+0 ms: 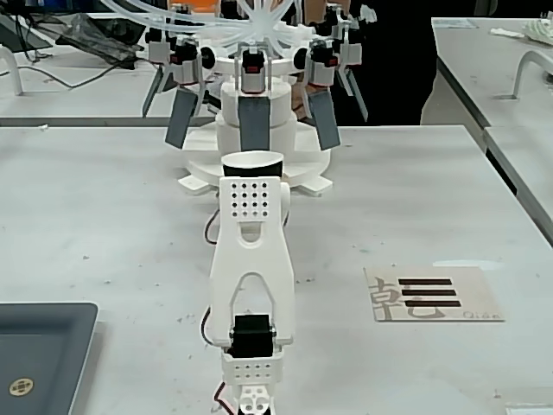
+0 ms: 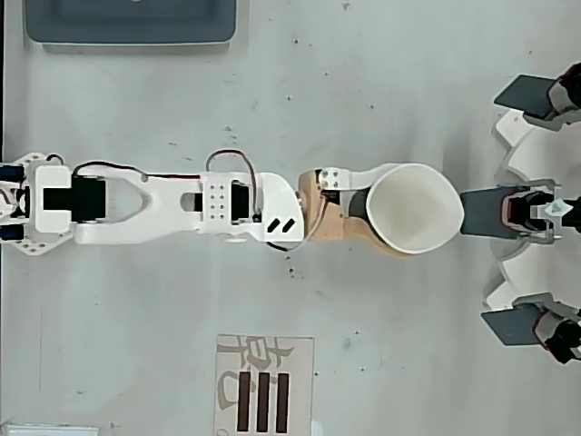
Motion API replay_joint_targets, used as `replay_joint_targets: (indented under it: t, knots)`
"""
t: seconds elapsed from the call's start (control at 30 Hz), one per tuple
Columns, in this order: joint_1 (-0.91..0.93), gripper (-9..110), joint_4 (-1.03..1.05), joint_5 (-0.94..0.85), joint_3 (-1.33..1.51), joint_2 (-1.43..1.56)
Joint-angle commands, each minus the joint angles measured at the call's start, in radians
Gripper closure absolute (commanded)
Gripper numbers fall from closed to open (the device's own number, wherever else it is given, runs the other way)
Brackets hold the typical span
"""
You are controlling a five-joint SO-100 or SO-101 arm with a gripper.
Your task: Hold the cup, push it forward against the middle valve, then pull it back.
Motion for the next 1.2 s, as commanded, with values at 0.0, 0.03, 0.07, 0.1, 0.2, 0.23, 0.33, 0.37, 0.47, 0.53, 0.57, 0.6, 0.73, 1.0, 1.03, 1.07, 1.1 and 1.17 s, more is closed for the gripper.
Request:
replay_joint_targets:
  t: [0.0, 0.03, 0.07, 0.1, 0.2, 0.23, 0.33, 0.37, 0.47, 0.53, 0.57, 0.6, 0.73, 1.0, 1.03, 1.07, 1.1, 1.17]
  knots:
    - [0.008, 98, -0.041, -0.005, 0.051, 0.140]
    - [0.008, 98, -0.044, -0.005, 0.064, 0.152]
    - [0.008, 98, -0.046, -0.005, 0.072, 0.163]
    - [0.008, 98, -0.046, -0.005, 0.077, 0.169]
    - [0.008, 98, -0.046, -0.005, 0.081, 0.179]
    - [0.008, 98, -0.046, -0.005, 0.084, 0.181]
    - [0.008, 98, -0.046, -0.005, 0.084, 0.181]
    - [0.008, 98, -0.046, -0.005, 0.086, 0.179]
    - [0.008, 98, -0.046, -0.005, 0.086, 0.178]
    - [0.008, 98, -0.046, -0.005, 0.086, 0.176]
    - [0.008, 98, -0.046, -0.005, 0.086, 0.176]
    - [0.008, 98, -0.046, -0.005, 0.086, 0.176]
    - [0.008, 98, -0.046, -0.005, 0.086, 0.176]
    - [0.008, 98, -0.049, -0.005, 0.084, 0.176]
    - [0.008, 98, -0.049, -0.005, 0.084, 0.176]
    - [0.008, 98, -0.049, -0.003, 0.084, 0.176]
    - [0.008, 98, -0.049, -0.003, 0.084, 0.175]
    - [0.008, 98, -0.049, -0.003, 0.084, 0.175]
